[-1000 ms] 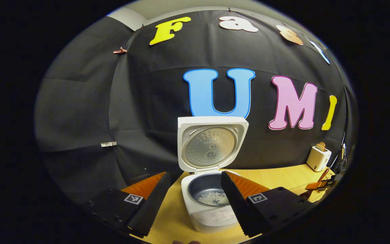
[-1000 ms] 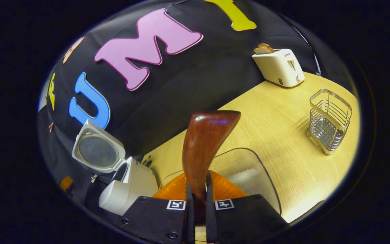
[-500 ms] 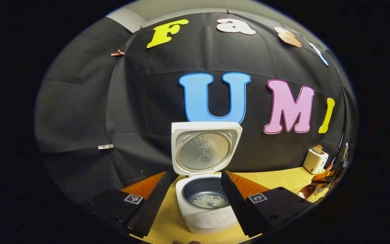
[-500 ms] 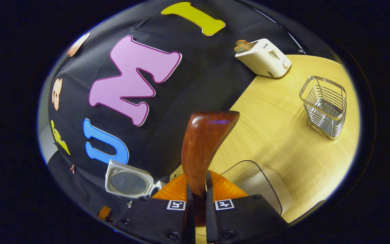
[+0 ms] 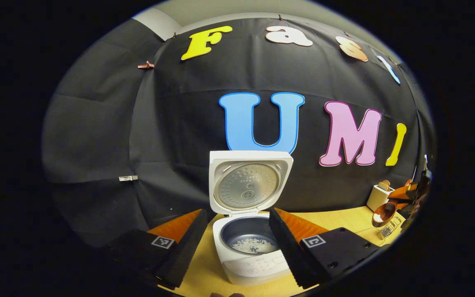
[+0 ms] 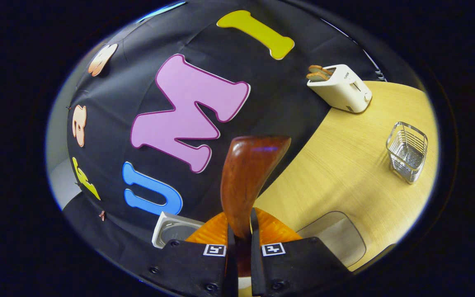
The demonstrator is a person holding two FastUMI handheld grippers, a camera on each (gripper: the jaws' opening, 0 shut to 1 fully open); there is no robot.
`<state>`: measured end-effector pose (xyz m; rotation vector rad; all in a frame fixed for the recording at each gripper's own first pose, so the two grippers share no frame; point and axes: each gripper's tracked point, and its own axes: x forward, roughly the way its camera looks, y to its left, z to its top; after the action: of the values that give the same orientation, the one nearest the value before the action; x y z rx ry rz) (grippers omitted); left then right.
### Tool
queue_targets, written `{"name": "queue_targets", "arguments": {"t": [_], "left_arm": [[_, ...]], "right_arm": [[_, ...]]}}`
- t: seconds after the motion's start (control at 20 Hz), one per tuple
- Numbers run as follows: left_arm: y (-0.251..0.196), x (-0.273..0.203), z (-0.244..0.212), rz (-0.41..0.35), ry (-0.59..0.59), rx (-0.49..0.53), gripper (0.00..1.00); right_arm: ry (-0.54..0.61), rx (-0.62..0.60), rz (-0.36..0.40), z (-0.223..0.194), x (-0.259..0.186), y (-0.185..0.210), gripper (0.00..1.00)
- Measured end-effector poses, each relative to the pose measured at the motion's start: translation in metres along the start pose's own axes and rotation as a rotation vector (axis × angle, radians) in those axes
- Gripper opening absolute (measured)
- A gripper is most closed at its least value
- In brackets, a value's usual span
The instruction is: Close the left gripper, press the button to open the rice cooker; take a wooden spoon from the chopstick holder with the right hand, scoop a spoonful of rice and pour it into the rice cooker, then put the wooden spoon back into the chopstick holder.
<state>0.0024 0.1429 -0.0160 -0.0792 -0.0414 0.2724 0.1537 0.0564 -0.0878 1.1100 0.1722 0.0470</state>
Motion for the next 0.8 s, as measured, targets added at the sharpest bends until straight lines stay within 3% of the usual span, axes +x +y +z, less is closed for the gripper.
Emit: {"name": "queue_targets", "arguments": {"t": [0.45,0.8], "left_arm": [[0.030,-0.011,-0.002,0.045,-0.006,-0.027,0.98],[0.044,-0.024,-0.004,0.069,-0.010,-0.027,0.98]], "right_arm": [[0.097,0.046,0.142,-0.055,0.047,0.114,0.17],[0.191,0.035,0.203,-0.121,0.088,0.162,0.17]]}}
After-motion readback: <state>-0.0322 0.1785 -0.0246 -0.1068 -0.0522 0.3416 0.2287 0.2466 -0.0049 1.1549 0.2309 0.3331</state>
